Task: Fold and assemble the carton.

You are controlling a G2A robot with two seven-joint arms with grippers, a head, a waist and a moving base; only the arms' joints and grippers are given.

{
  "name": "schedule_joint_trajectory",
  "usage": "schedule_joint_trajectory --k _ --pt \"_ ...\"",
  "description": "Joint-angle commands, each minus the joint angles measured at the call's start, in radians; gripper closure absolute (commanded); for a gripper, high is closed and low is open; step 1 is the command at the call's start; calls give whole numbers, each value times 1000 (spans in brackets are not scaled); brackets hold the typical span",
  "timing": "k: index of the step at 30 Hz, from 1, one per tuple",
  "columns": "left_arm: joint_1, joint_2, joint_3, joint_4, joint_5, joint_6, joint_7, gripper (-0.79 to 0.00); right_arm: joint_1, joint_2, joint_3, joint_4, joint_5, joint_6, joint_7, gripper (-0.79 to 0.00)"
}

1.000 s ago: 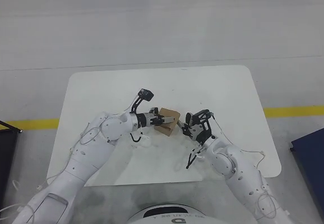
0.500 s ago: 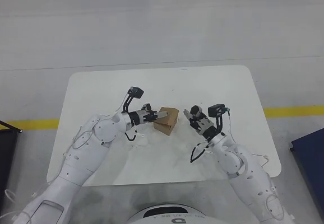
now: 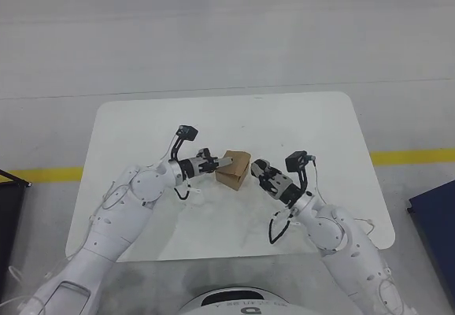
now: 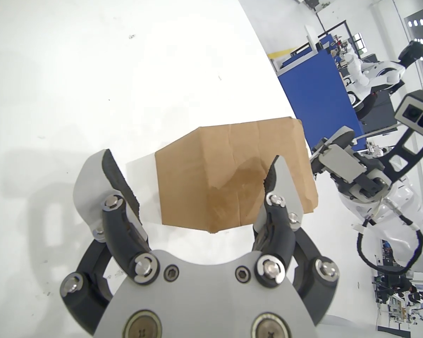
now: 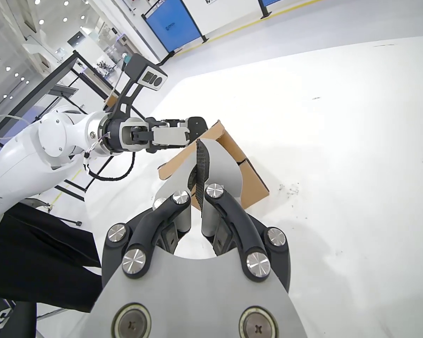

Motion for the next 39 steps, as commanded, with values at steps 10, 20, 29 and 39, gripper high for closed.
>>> schedule_joint_trajectory --k 10,20,29,39 --pt "-9 -4 16 22 -11 -13 -1 -785 57 -11 -72 35 -38 9 12 0" --pt "2 1 -20 17 -45 -44 54 -785 78 -13 -58 71 -13 35 -17 0" --pt "-11 -16 -26 140 -285 -162 93 -785 71 -14 -65 48 -29 43 -26 0" --pt "-45 -34 1 251 -562 -170 -101 -785 41 -10 -51 29 -54 63 -39 0"
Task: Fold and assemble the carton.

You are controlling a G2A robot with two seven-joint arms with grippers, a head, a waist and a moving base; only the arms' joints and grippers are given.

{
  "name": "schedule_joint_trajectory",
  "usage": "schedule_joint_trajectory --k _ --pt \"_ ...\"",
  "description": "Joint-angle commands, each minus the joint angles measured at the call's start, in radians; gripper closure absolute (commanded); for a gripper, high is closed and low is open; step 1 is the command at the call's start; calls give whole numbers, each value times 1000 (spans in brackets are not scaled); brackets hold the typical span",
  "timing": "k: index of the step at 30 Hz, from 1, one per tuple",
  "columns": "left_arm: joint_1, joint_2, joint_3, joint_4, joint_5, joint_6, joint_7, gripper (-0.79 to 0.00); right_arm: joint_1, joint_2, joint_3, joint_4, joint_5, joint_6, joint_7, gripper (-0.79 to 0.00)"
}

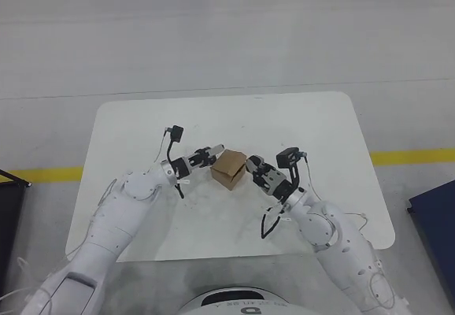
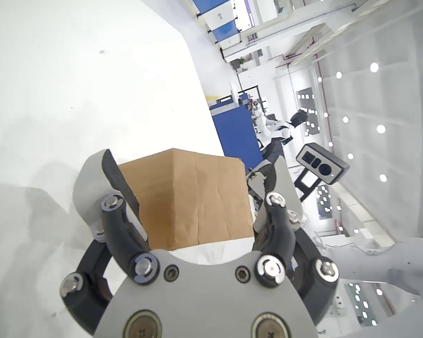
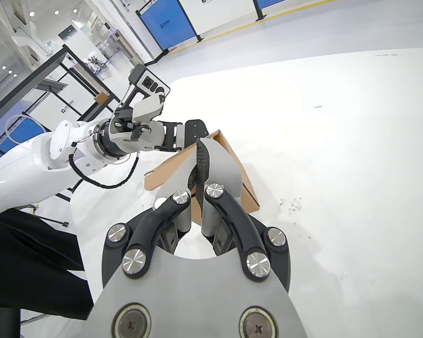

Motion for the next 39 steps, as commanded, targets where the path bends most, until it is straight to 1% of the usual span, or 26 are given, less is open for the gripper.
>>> schedule_joint_trajectory --k 1,5,13,23,26,31,36,39 --pt "1 -1 1 11 -27 -3 -28 -785 -7 1 2 -5 -6 1 0 0" --pt "0 0 4 18 -24 -1 -50 -785 -18 2 1 -25 -21 4 -3 0" --pt "5 -1 12 11 -9 7 -44 -785 -28 3 -7 -46 -60 10 -7 0" --pt "4 -10 35 14 -13 4 -44 -785 7 -7 -57 -7 -48 8 6 0" --pt "-6 -8 37 15 35 9 -38 -785 13 -7 -59 -1 -52 12 8 0" --pt "-9 -4 44 -19 125 32 -17 -785 11 -6 -57 1 -66 14 18 -12" --pt "-3 -5 56 -49 156 56 -11 -785 8 -4 -56 -3 -81 22 38 -31" --pt "-6 -5 61 -51 168 62 -13 -785 11 -4 -58 0 -84 28 45 -46"
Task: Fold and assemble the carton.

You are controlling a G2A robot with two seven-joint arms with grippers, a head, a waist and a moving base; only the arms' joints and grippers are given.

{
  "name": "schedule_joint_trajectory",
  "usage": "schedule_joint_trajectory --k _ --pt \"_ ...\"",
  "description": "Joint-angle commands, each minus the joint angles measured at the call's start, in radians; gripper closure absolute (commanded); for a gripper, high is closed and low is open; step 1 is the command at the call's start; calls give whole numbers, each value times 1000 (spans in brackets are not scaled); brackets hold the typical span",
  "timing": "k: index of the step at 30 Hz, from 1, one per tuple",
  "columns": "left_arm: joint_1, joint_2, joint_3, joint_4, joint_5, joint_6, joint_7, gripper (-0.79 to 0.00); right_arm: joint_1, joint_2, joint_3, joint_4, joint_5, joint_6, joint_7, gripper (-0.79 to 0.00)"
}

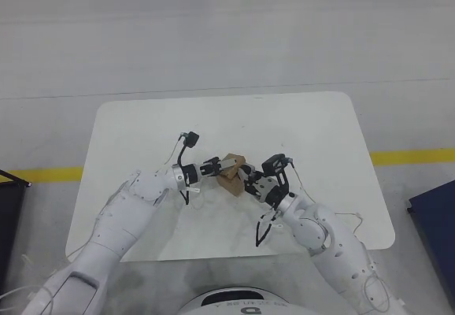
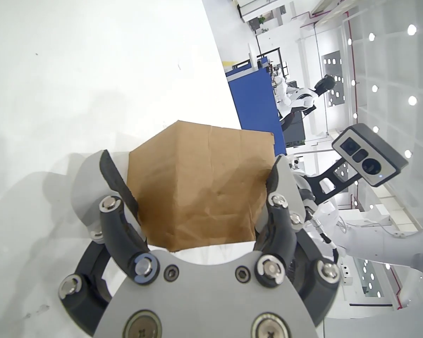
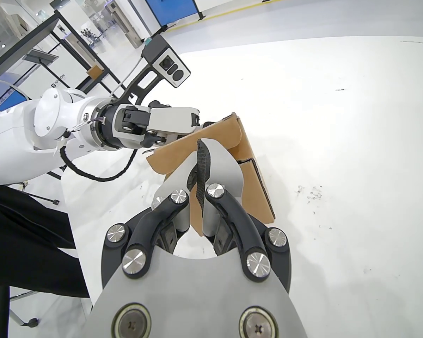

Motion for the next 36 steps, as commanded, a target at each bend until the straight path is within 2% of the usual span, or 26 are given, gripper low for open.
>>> schedule_joint_trajectory --k 1,8,16,20,23,31,36 --pt "-2 0 2 1 6 3 1 -785 3 -1 -2 4 -4 6 3 -49" --pt "-11 3 8 -10 88 28 11 -785 11 -1 -6 9 -37 32 18 -139" --pt "-12 1 18 -23 100 34 13 -785 13 1 -8 2 -60 45 38 -135" --pt "-15 -1 19 -16 90 26 17 -785 20 -1 -12 4 -66 57 34 -246" --pt "-19 -1 19 -12 89 24 14 -785 25 -2 -16 9 -75 69 34 -286" --pt "-26 -1 25 -9 111 29 9 -785 30 -4 -21 14 -97 96 37 -292" --pt "-29 -2 27 -9 113 29 11 -785 29 -5 -18 17 -85 107 41 -342"
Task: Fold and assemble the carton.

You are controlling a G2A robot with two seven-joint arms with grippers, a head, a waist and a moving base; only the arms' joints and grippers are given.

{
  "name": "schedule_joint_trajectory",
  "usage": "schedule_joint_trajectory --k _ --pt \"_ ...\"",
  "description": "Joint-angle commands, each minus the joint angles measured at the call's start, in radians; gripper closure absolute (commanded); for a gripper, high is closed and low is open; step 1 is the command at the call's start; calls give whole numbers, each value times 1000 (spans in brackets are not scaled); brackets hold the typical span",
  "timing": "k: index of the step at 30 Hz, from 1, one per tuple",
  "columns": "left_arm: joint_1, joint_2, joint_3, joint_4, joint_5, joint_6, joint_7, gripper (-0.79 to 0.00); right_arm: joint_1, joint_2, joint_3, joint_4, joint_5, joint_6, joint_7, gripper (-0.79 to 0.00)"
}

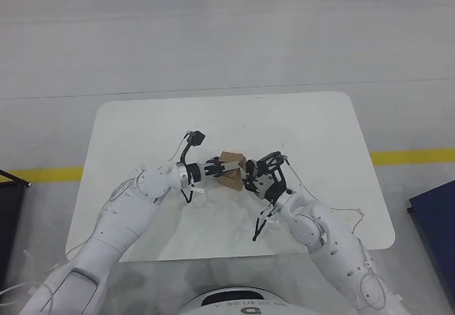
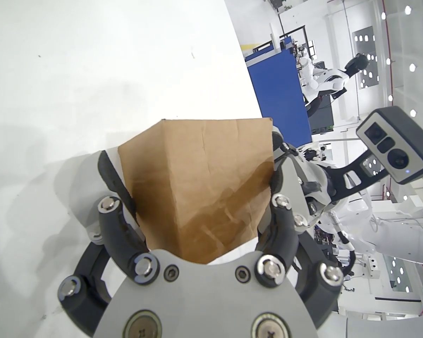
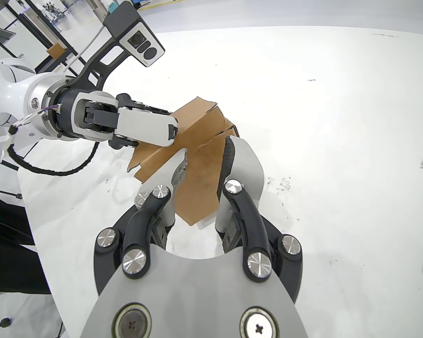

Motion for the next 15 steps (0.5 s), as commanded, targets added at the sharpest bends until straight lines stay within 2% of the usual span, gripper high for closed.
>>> schedule_joint_trajectory --k 1,5,15 --pt "0 0 -1 0 -5 -3 2 -785 -1 0 2 0 10 0 1 -357" --pt "2 0 -8 -6 -23 -15 8 -785 -5 0 9 -6 36 -5 1 -434" --pt "7 1 -11 -19 -28 -20 8 -785 -14 1 23 -19 52 -7 -2 -437"
